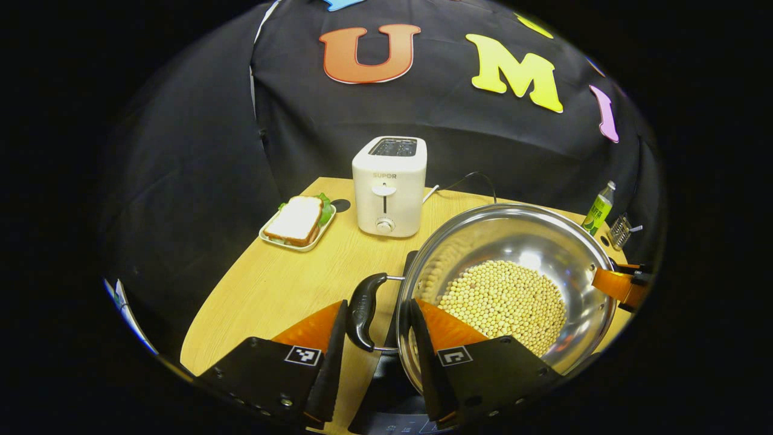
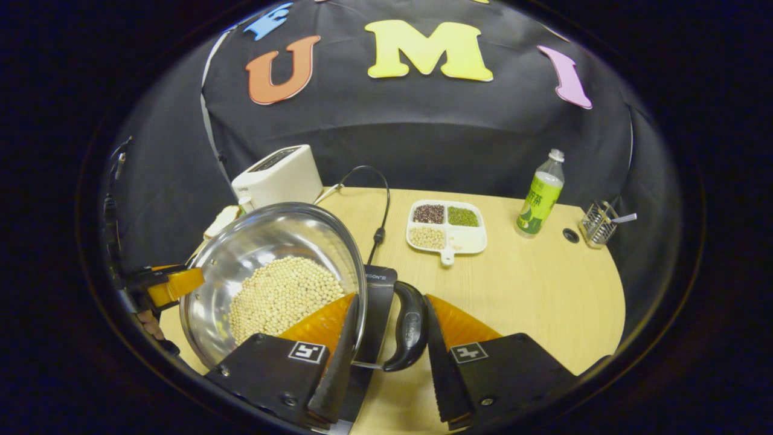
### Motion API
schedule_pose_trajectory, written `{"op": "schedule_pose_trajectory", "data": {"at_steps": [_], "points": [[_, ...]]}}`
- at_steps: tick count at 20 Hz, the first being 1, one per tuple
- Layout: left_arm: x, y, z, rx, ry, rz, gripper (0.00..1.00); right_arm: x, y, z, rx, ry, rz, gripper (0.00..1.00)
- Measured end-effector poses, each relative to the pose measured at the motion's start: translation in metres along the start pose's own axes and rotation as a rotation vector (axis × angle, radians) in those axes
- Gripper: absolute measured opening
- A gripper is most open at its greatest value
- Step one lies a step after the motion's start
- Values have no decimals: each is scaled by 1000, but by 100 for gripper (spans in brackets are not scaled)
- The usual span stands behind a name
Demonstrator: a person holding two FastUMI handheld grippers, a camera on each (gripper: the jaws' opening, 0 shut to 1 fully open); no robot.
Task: First push the handle of the pot to place it horizontally, then grasp the pot with both hands and set it on the induction cooktop.
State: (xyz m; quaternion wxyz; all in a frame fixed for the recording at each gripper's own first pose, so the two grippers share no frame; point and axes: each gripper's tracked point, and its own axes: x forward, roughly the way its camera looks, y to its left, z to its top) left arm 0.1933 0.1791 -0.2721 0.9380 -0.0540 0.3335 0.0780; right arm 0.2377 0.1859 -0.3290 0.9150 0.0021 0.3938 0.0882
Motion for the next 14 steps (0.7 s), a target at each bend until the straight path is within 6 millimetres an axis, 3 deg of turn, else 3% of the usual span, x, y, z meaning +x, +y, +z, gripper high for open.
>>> {"op": "schedule_pose_trajectory", "data": {"at_steps": [2, 5, 14], "points": [[5, 1, 5, 39, -39, 21, 55, 12, 0, -13, 60, 22, 31, 60], [13, 3, 2, 31, -26, 24, 55, 13, 0, -9, 67, -33, 57, 60], [7, 3, 4, 61, -48, -8, 61, 14, -1, -9, 99, -62, 55, 63]]}}
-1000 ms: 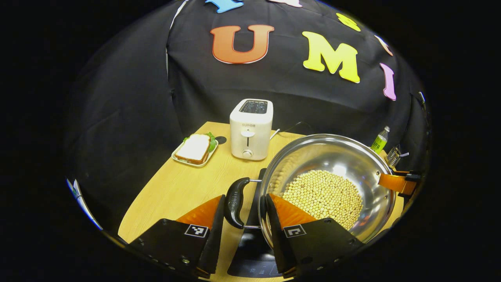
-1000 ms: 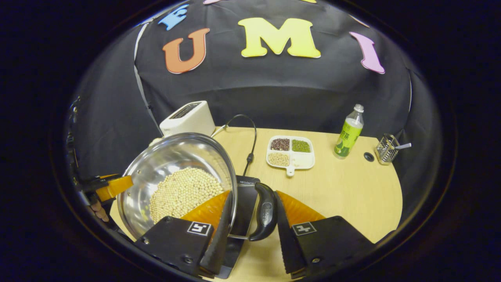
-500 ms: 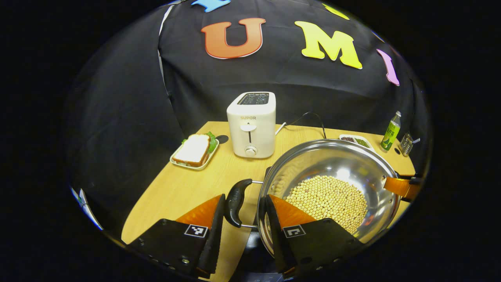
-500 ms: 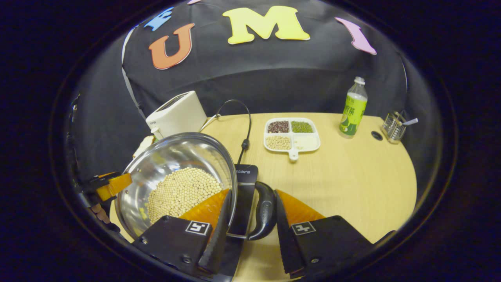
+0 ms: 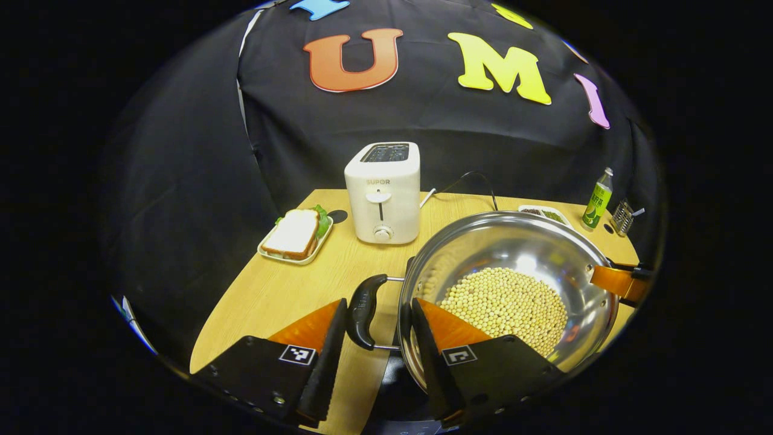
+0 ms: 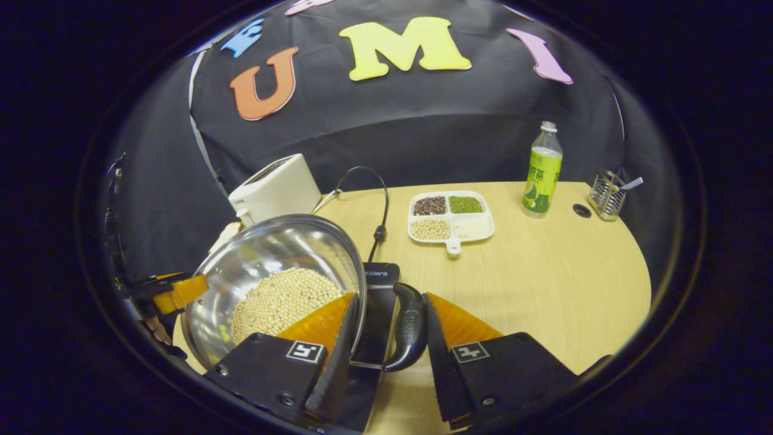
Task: First push the handle of the pot to place it horizontally, then grasp the pot with both hands and set it on the induction cooktop.
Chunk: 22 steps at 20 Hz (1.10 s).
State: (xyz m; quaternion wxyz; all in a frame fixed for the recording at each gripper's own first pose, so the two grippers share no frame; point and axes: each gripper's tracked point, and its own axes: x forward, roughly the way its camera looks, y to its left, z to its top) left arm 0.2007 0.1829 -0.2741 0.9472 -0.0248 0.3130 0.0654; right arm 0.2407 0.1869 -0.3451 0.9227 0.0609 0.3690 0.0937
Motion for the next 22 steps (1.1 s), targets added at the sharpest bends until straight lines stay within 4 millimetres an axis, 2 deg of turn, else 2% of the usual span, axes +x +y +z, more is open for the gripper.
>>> {"op": "schedule_pose_trajectory", "data": {"at_steps": [5, 8, 9, 11, 12, 13, 17, 22], "points": [[-2, 2, 2, -46, 34, -32, 61, 1, 0, 3, 41, -37, 35, 65], [-9, 12, 18, -68, -34, -27, 60, -6, -3, 14, 78, -108, 48, 67], [-16, 16, 21, -70, -52, -23, 60, -7, -7, 17, 89, -133, 43, 72], [-25, 20, 24, -82, -67, -28, 63, -17, -11, 19, 111, -172, 47, 92], [-29, 24, 24, -86, -78, -15, 85, -24, -12, 21, 117, -191, 61, 93], [-38, 28, 26, -91, -94, -5, 98, -31, -14, 23, 115, -211, 73, 92], [-66, 28, 32, -84, -153, 31, 96, -76, -32, 32, 79, -308, 65, 94], [-119, -15, 52, -43, -292, -12, 96, -143, -64, 33, 48, -412, 12, 96]]}}
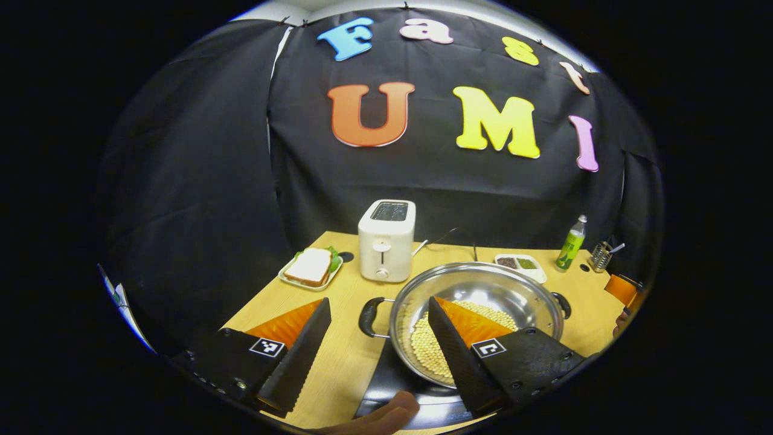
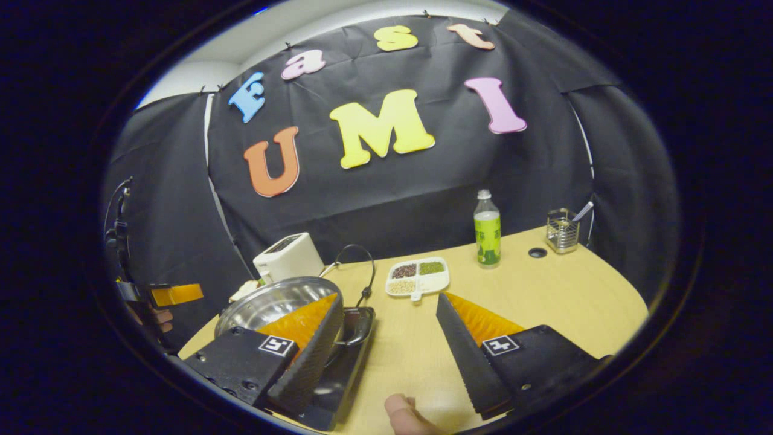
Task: First push the handle of the pot to place it horizontally, then grasp the pot with both hands and set it on the induction cooktop.
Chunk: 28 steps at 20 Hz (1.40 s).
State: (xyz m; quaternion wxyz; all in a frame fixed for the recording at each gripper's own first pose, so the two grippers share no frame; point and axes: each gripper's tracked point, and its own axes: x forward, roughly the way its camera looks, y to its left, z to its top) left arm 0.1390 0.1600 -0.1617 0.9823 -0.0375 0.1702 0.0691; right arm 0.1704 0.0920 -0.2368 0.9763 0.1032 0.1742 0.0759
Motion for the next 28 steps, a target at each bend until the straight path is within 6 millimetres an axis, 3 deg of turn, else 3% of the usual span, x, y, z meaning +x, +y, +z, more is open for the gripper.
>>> {"op": "schedule_pose_trajectory", "data": {"at_steps": [5, 10, 11, 12, 13, 16, 18, 19, 22, 25, 26, 28], "points": [[-64, -58, 32, 5, -143, -74, 96, -65, -32, 34, -44, -106, -41, 99], [-128, -101, 58, -8, -241, -112, 96, -135, -62, 71, -8, -193, -51, 96], [-142, -111, 63, -12, -259, -128, 96, -147, -68, 76, -19, -202, -54, 100], [-156, -119, 68, -13, -283, -141, 96, -162, -77, 82, -24, -215, -67, 95], [-170, -128, 74, -9, -310, -153, 96, -177, -82, 90, -25, -228, -78, 100], [-209, -149, 80, 4, -358, -173, 96, -220, -97, 105, -36, -260, -106, 96], [-225, -156, 81, 7, -376, -173, 95, -243, -104, 114, -52, -291, -128, 100], [-230, -160, 78, 5, -370, -178, 96, -253, -108, 115, -63, -297, -142, 96], [-246, -164, 78, 7, -389, -186, 95, -276, -107, 121, -93, -327, -148, 96], [-258, -158, 70, 9, -404, -178, 96, -298, -99, 131, -109, -381, -129, 96], [-261, -155, 67, 5, -409, -172, 95, -305, -96, 135, -127, -401, -123, 100], [-264, -147, 61, -1, -413, -161, 96, -318, -93, 137, -162, -436, -124, 96]]}}
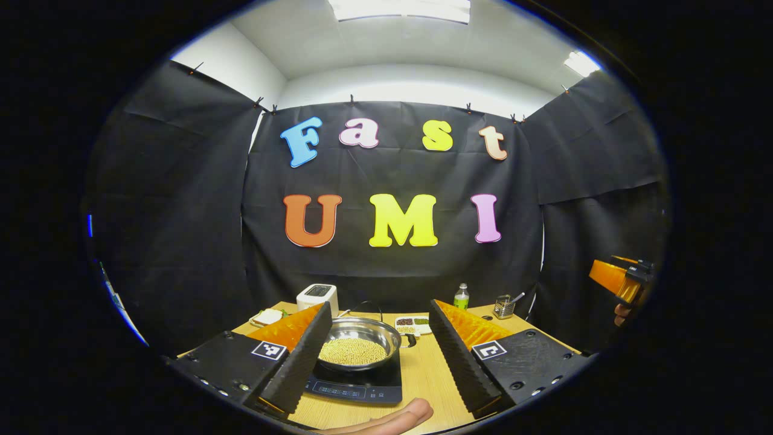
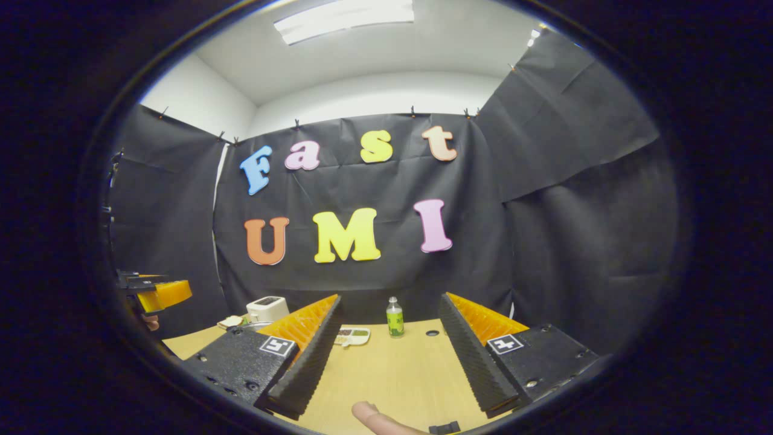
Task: First push the handle of the pot to place it horizontally, then grasp the pot with both hands and set it on the induction cooktop.
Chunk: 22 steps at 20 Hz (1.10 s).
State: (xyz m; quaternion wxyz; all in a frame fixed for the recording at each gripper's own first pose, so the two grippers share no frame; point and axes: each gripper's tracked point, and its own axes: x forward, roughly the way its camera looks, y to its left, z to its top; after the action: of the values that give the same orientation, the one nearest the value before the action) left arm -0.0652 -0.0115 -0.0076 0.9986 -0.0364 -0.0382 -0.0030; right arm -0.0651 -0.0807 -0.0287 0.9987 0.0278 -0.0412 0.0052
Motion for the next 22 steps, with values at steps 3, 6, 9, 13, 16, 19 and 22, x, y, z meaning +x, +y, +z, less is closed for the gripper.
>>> {"op": "schedule_pose_trajectory", "data": {"at_steps": [3, 6, 9, 13, 16, 19, 22], "points": [[-6, 11, -9, -23, 16, 10, 96, -10, 3, 4, -10, -21, -4, 96], [-7, 25, -14, -30, 13, 38, 96, -10, 4, -2, -1, -5, -3, 96], [-7, 28, -17, -32, 16, 46, 95, -7, 2, -6, 8, 14, -8, 96], [-5, 22, -18, -32, 14, 20, 95, -4, 2, -12, 8, 26, -5, 96], [-5, 14, -20, -22, 21, -2, 95, -1, 5, -17, -1, 41, 1, 96], [-4, 14, -22, 4, 23, 1, 95, 1, 8, -22, -11, 56, 9, 96], [-3, 12, -25, 11, 29, -3, 95, 4, 11, -27, -16, 71, 13, 96]]}}
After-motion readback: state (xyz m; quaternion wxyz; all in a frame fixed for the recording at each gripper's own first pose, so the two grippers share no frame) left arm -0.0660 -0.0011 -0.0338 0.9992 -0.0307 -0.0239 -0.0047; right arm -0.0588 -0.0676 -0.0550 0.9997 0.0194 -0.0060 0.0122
